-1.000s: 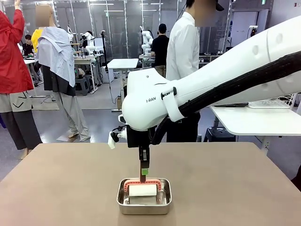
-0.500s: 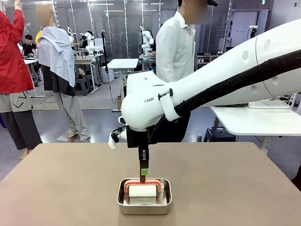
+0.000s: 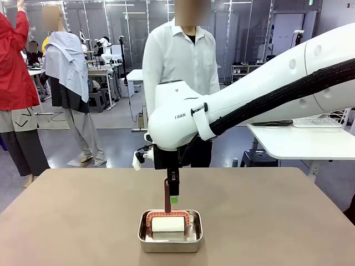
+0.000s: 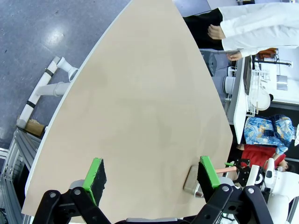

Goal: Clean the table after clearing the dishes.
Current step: Place the Lint Roller back on top of the Airtight Container.

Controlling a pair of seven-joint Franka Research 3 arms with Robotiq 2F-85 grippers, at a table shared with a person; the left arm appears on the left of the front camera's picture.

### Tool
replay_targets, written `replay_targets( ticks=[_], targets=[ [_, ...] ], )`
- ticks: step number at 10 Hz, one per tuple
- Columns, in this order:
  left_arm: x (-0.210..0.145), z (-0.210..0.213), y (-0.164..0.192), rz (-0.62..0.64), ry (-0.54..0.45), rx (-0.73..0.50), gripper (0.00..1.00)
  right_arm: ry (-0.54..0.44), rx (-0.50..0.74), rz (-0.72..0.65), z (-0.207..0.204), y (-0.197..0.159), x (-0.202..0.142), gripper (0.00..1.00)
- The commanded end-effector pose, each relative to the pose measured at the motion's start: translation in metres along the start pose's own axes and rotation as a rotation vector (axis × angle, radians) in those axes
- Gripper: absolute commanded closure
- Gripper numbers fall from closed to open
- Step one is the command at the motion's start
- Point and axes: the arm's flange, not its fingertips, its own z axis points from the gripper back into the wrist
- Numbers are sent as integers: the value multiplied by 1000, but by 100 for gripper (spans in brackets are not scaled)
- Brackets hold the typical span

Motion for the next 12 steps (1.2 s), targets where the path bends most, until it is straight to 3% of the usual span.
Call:
replay_targets(
  ticks=[1,3,12],
  targets=[
    [1,2,0,-2,-2,5,0,-3,-39,-30,5,4,-3,13],
    [1,2,0,-2,-2,5,0,-29,-33,-28,5,1,-1,0],
    [1,2,0,-2,-2,5,0,-9,-14,-10,6,-4,-3,0]
  ],
)
